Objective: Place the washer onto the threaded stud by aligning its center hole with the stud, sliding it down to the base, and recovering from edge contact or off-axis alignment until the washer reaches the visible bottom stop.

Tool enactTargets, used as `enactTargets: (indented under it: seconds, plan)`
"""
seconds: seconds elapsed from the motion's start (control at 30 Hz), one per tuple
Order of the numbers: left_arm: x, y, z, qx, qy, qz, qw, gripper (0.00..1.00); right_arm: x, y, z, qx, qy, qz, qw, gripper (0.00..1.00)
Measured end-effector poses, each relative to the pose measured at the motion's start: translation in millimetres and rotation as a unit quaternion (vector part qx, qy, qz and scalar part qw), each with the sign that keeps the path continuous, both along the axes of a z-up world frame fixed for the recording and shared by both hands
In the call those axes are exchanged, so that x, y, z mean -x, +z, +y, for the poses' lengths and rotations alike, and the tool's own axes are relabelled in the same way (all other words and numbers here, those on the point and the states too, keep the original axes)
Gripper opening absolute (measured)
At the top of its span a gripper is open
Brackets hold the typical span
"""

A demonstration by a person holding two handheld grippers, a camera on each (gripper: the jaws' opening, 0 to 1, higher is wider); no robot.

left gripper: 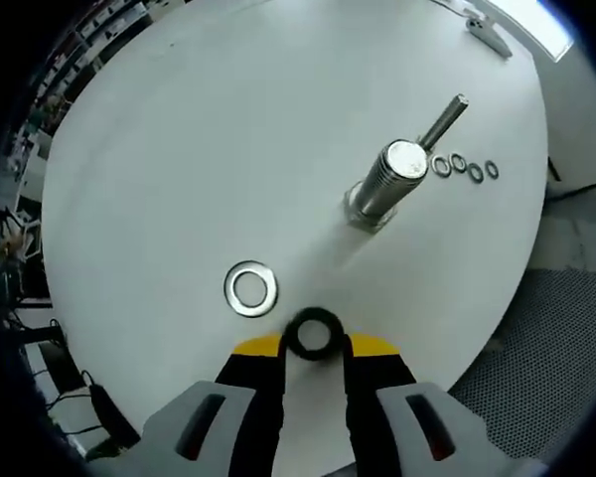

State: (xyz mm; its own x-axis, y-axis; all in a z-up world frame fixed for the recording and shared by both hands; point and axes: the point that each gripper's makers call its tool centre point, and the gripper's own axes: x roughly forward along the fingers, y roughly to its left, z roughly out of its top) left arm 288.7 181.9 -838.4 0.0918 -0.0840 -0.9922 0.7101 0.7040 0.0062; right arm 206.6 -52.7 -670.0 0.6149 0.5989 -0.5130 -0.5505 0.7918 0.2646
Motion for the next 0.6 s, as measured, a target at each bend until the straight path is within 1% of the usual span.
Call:
enactTargets:
  seconds: [0.1,0.17,0.2,0.23,0.27,0.33,0.37,0.4,0.47,0.6]
  plan:
    - [-1.1,-0.5,0.8,0.000,0.003,0.000,1.0000,0.21,-0.1,0.0,-0.2,0.000,0.000,0.000,1.0000,0.30]
    - [-1.8,-0.6,1.0,0.007,0.026,-0.001,0.9996,0.21,0.1,0.0,0.0,0.000,0.001,0.000,1.0000,0.30]
    - [-0.6,-0.8,-1.3,0.015,0.047,0.000,0.9988,0.24,0.1,-0.1,0.1,0.001,0.001,0.000,1.0000,0.30]
    - [0.9,-0.8,-4.5,0.026,0.077,0.008,0.9966,0.27,0.2,0.0,0.2,0.001,0.002,0.000,1.0000,0.30]
    - [0.5,-1.3,-6.5,0.030,0.095,0.010,0.9950,0.29,0.1,0.3,0.3,0.000,0.002,-0.001,1.0000,0.30]
    - [-0.5,-1.4,-6.0,0.017,0.084,0.000,0.9963,0.30,-0.2,0.4,0.0,-0.001,0.000,-0.001,1.0000,0.30]
    - [-1.1,-1.4,-3.5,-0.001,0.064,-0.006,0.9979,0.29,-0.2,0.3,0.1,-0.002,0.000,0.000,1.0000,0.30]
    - [-0.4,-2.0,-7.5,0.006,0.072,-0.004,0.9973,0.29,-0.1,0.3,0.3,-0.002,0.001,0.000,1.0000,0.30]
    - [-3.3,-2.3,-4.9,0.004,0.090,0.003,0.9959,0.29,0.0,0.1,0.3,-0.001,0.001,-0.001,1.0000,0.30]
    - [-6.3,-1.6,-3.3,0.010,0.099,-0.007,0.9950,0.26,0.2,0.0,0.7,-0.001,0.002,0.000,1.0000,0.30]
